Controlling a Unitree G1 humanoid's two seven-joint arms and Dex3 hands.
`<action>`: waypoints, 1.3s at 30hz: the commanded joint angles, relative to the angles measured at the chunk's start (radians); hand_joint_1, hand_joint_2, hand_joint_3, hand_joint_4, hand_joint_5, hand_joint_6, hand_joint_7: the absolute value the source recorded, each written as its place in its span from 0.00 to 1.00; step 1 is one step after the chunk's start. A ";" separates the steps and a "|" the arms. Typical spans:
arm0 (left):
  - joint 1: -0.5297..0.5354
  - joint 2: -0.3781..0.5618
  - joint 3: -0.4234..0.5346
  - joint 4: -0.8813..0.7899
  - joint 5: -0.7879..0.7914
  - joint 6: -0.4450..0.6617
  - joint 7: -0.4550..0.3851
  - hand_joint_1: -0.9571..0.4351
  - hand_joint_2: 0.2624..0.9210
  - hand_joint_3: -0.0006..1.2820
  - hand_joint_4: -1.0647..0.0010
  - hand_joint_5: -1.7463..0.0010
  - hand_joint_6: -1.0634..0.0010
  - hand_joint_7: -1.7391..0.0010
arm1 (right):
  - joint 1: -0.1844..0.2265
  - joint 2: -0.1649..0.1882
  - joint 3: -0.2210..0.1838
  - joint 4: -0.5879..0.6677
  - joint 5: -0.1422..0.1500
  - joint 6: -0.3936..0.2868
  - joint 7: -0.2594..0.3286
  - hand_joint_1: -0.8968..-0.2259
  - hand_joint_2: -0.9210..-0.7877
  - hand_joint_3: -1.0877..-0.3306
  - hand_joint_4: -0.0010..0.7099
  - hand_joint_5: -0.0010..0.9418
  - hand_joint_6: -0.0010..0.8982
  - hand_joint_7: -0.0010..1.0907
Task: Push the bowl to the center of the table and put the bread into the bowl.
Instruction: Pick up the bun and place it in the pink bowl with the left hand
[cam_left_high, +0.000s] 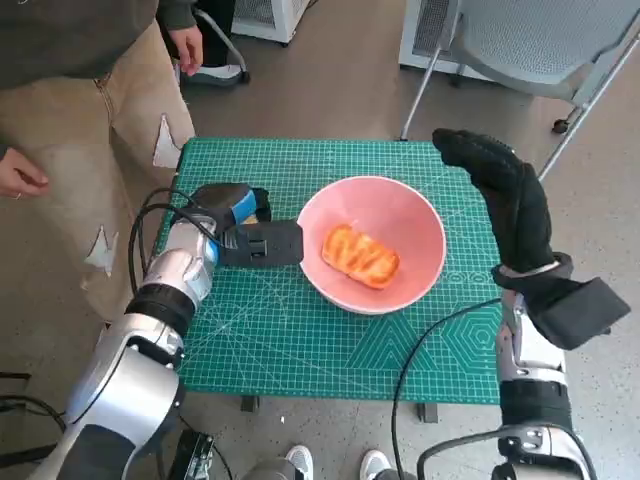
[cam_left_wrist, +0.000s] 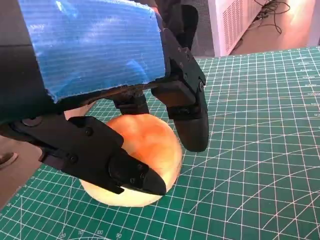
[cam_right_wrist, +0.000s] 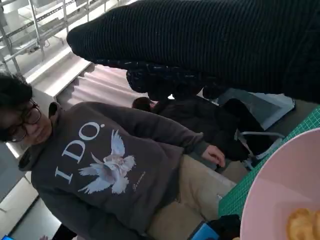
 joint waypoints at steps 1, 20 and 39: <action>0.024 0.008 -0.006 0.019 0.003 -0.009 -0.007 0.69 1.00 0.07 0.44 0.21 0.37 0.42 | 0.019 -0.005 -0.002 0.003 0.015 0.015 0.015 0.25 0.00 0.36 0.22 0.00 0.00 0.37; 0.018 0.023 0.005 0.015 -0.010 -0.017 -0.018 0.69 1.00 0.07 0.44 0.22 0.37 0.42 | 0.016 0.003 -0.001 0.012 0.015 0.009 0.020 0.26 0.00 0.36 0.23 0.01 0.00 0.38; 0.007 0.132 0.098 -0.295 -0.068 -0.013 -0.060 0.69 0.97 0.05 0.32 0.26 0.32 0.48 | 0.000 0.009 0.004 0.028 0.004 0.004 0.013 0.25 0.00 0.37 0.22 0.00 0.00 0.38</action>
